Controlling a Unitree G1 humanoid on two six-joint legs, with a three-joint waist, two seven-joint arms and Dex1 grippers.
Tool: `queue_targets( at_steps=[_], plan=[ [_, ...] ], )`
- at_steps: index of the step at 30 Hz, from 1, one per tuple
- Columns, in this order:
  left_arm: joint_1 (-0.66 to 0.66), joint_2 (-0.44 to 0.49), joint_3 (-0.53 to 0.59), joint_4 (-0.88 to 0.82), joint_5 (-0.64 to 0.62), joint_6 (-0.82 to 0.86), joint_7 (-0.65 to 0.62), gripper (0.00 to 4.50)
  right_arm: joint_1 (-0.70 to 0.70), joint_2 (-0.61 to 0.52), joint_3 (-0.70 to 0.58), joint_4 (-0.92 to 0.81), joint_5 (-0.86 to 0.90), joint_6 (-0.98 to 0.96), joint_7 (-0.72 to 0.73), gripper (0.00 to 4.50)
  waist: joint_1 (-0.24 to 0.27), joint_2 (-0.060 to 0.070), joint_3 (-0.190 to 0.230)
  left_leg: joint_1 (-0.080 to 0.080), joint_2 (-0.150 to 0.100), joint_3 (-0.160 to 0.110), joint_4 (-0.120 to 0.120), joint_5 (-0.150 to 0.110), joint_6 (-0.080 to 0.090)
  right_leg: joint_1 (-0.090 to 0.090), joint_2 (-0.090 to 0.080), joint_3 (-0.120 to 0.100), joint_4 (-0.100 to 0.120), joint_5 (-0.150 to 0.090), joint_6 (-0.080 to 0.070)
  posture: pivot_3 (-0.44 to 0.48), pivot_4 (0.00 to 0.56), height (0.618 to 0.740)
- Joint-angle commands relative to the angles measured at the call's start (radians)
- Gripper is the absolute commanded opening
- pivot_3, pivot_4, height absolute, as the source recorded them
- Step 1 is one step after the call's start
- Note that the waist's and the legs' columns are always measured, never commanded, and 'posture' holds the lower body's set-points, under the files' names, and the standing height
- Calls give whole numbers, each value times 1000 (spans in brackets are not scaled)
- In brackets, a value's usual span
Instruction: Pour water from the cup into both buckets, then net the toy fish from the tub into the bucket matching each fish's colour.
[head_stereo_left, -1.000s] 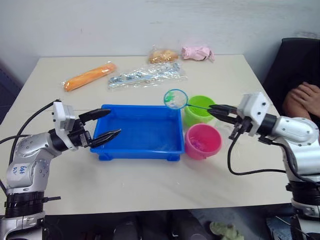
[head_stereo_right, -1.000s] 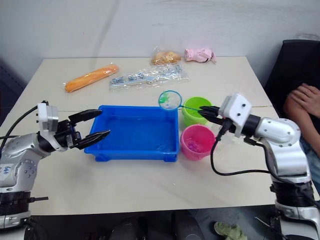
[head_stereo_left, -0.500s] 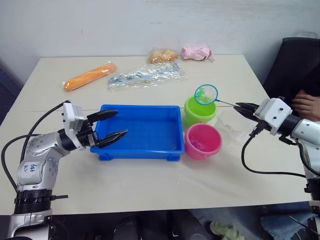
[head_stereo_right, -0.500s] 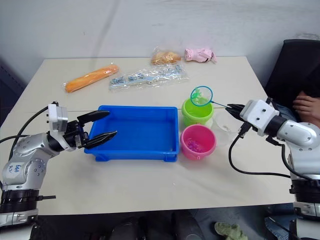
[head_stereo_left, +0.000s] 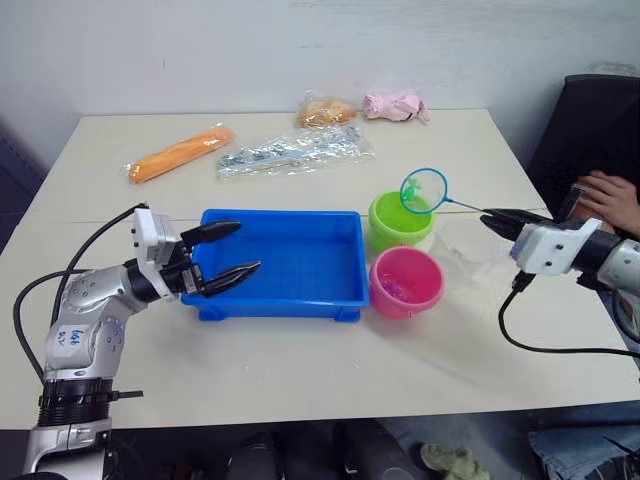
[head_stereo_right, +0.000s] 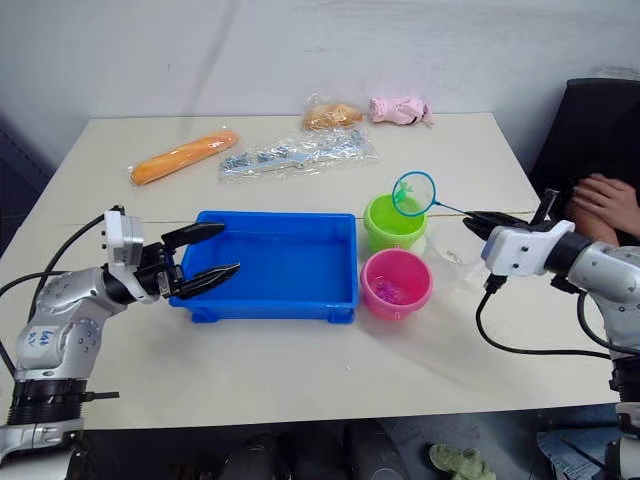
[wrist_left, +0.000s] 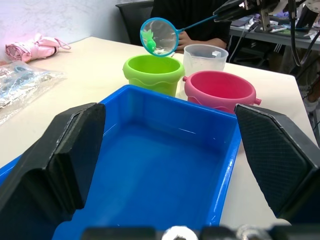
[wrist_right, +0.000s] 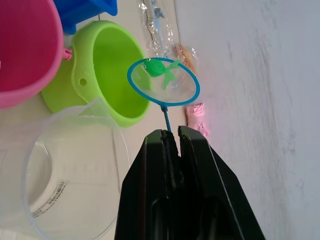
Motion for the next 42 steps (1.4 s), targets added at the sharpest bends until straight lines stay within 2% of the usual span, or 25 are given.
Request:
queue_targets(
  at_steps=[1,5,18,24,29,33,37,42],
  plan=[
    [-14,1,10,-12,0,-21,-4,4442,-14,-40,-7,3,-77,-90,-86,0,0,0,0,0,0,0,0,0,0,0,0,0,0,0,0,0,150,740],
    [-9,-2,13,-12,0,-24,-2,4442,-10,-58,-24,-7,-214,-144,-227,0,0,0,0,0,0,0,0,0,0,0,0,0,0,0,0,0,150,740],
    [-13,-12,11,-5,-1,-35,8,4442,38,-77,-8,-81,-479,-124,-498,0,0,0,0,0,0,0,1,0,-1,0,0,0,2,0,0,0,150,740],
    [-34,-25,-1,8,4,-38,10,4442,-12,-108,54,-11,-584,-157,-618,0,0,0,0,0,0,1,1,1,-1,0,0,0,2,0,0,0,150,740],
    [-52,-31,-7,18,8,-40,7,4442,-93,-124,124,36,-617,-196,-663,0,-4,0,0,1,0,2,1,1,-1,-1,0,1,4,0,0,0,150,740],
    [-68,-34,-13,22,9,-38,10,4442,-124,-168,197,82,-741,-198,-741,0,-1,1,0,1,0,2,2,1,-1,-1,1,1,4,0,0,0,150,740],
    [-77,-36,-17,24,8,-37,10,4442,-164,-174,231,147,-699,-209,-742,0,-1,1,0,1,0,2,2,2,-1,-1,0,2,4,0,0,0,150,740],
    [-81,-40,-18,20,8,-33,13,4442,-153,-173,238,137,-688,-211,-757,0,-5,1,0,1,0,2,2,2,-1,-1,1,2,5,0,0,0,150,740]
  ],
)
